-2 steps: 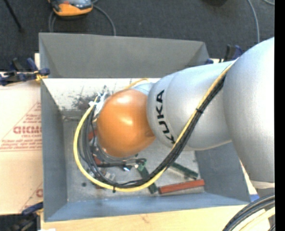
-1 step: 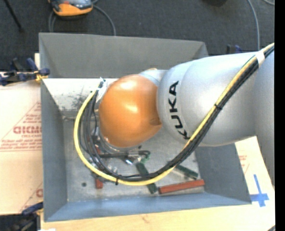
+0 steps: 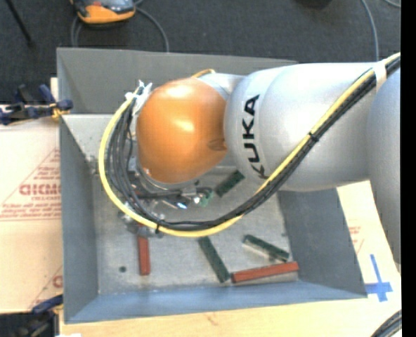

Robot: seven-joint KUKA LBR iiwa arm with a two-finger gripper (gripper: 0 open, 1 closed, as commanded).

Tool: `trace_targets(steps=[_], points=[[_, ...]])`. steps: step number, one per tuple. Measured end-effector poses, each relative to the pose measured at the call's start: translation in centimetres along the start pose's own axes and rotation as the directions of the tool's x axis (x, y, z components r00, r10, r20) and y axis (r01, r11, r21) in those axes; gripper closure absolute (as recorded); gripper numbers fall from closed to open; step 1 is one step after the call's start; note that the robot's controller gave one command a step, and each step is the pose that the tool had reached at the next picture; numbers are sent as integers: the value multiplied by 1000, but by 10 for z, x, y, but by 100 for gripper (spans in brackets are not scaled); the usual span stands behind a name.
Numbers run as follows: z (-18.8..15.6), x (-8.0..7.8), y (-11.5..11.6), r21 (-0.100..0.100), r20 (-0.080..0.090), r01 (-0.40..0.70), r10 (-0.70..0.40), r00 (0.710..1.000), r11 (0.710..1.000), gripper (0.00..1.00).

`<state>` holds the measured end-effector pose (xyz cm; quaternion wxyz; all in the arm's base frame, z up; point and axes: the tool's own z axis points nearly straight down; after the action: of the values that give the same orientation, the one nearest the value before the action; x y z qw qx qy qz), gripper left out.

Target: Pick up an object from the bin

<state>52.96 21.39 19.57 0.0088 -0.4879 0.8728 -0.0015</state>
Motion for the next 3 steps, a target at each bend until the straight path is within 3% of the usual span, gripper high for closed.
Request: trace_targets(steps=[1,2,3], points=[[27,12,0,-11,-7,193,-193,981,981,100],[-13,32,1,-19,-15,115,-115,993,993,100],[-77,38,-11,-12,-12,48,-49,999,999,100]])
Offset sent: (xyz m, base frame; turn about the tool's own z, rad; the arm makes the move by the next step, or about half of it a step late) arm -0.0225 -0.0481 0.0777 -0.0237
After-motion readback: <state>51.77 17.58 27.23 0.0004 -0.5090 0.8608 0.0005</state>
